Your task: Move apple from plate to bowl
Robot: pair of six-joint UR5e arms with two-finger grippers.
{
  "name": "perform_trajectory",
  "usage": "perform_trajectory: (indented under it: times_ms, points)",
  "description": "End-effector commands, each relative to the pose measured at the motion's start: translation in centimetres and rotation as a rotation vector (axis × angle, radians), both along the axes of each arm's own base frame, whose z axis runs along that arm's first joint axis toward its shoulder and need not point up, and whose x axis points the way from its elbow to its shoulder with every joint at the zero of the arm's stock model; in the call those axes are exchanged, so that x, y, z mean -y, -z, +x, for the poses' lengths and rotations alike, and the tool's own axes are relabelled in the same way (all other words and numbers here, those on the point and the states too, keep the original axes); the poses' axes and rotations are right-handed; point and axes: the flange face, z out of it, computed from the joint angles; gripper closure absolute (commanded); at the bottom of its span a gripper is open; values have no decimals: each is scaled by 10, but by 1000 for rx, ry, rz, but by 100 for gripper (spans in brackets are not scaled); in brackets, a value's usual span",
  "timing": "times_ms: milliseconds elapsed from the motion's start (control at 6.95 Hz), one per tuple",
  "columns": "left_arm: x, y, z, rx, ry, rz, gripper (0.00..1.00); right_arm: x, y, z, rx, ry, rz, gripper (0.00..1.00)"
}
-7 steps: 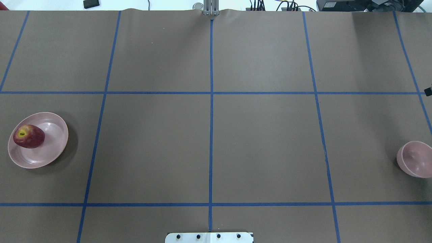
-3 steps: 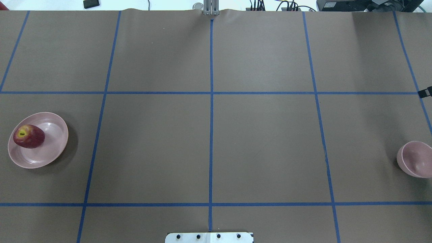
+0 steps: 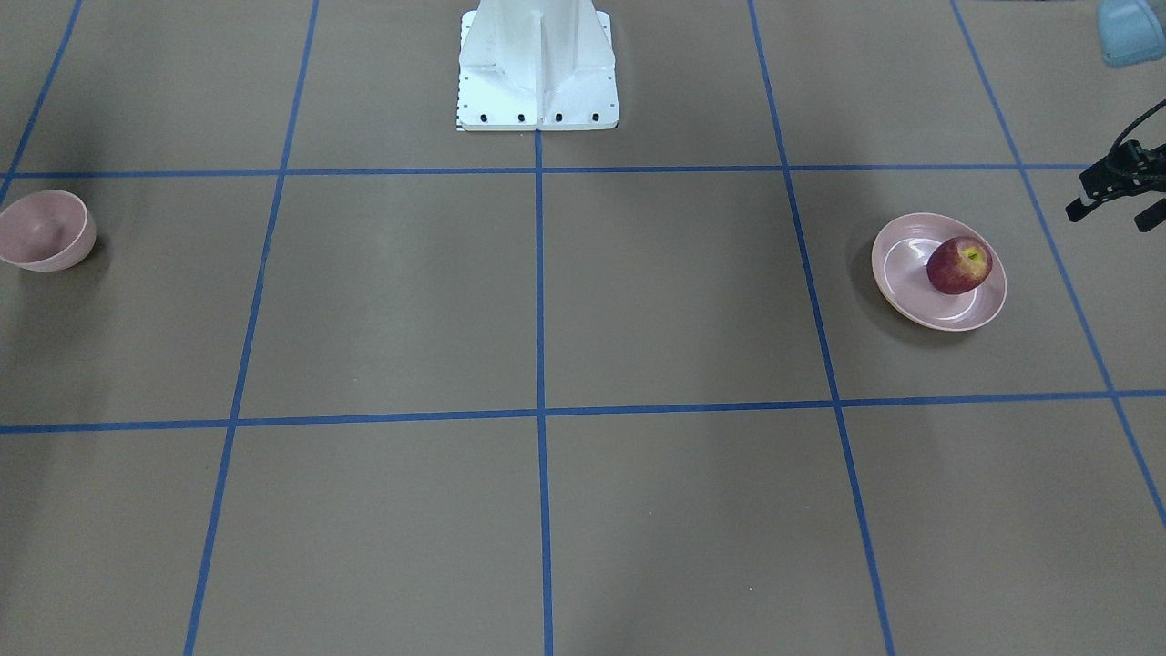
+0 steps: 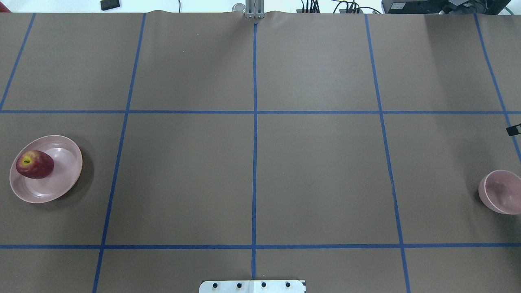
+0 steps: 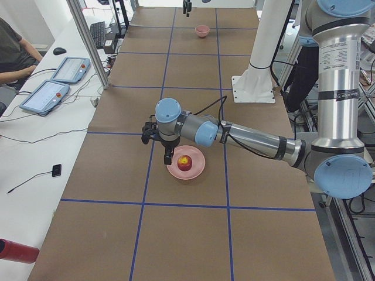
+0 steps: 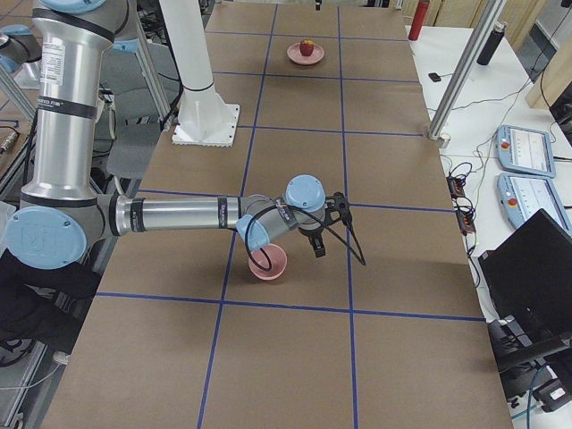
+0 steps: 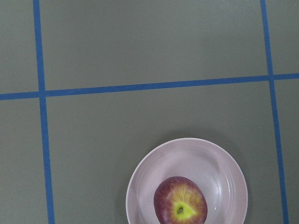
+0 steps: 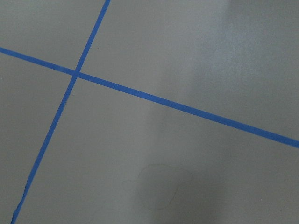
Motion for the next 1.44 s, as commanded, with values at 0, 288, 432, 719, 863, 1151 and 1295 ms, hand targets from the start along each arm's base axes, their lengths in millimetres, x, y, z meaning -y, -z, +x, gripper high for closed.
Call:
perform_trajectory:
  times_ms: [0,288,432,719,863,1151,1295]
  points:
    - [4,3,3,-21,-11,3,2,2,-16,1,-49,-13,-109,0]
    - [2,2,3,-25,-11,-4,2,-22,-47,-4,-108,20,-178,4]
    - [1,7,2,-28,-2,-5,2,-44,-68,-9,-146,54,-200,5]
    - [15,17,0,-28,51,-36,2,-64,-86,-13,-152,105,-211,5]
    - [14,21,0,-35,50,-32,2,-66,-89,-19,-154,121,-215,5]
    - [13,22,0,-31,52,-24,2,-68,-98,-38,-160,163,-227,4]
    - [14,25,0,-31,52,-17,2,-72,-99,-60,-171,217,-224,4]
